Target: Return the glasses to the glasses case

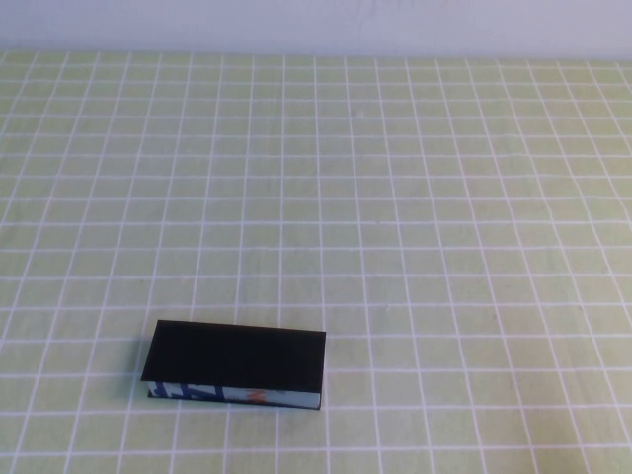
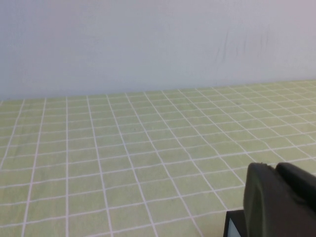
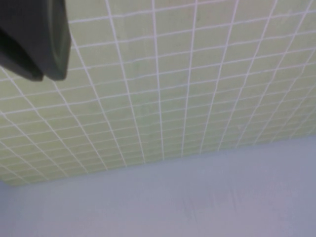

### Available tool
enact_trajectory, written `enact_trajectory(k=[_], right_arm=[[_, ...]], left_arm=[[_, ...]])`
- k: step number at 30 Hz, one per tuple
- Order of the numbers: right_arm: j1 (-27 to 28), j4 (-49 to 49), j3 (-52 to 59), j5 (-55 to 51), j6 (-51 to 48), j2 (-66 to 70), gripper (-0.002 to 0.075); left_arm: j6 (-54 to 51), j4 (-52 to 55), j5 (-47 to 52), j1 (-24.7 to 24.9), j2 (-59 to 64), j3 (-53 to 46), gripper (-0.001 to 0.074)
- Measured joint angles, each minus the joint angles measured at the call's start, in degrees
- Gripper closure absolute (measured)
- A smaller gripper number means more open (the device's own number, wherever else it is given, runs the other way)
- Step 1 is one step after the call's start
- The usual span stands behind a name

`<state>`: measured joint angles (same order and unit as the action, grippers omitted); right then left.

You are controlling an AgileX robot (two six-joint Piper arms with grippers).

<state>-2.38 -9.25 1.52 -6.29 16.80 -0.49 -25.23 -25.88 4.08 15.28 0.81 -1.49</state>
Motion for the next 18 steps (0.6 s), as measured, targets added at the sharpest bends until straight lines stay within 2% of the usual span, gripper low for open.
enact_trajectory(k=[6, 12, 18], right_arm=[[0.0, 0.85, 0.0, -1.71, -1.13, 0.0, 0.0737], [0.0, 17.47, 0.0, -8.72, -23.87, 0.0, 0.0737], [0.0, 22.08, 0.0, -13.77, -27.79, 0.0, 0.0737]], left_arm=[[0.0, 0.0, 0.0, 0.0, 0.0, 0.0, 0.0739], [0.0, 0.0, 0.0, 0.0, 0.0, 0.0, 0.0739], [0.0, 0.0, 0.0, 0.0, 0.0, 0.0, 0.0739]])
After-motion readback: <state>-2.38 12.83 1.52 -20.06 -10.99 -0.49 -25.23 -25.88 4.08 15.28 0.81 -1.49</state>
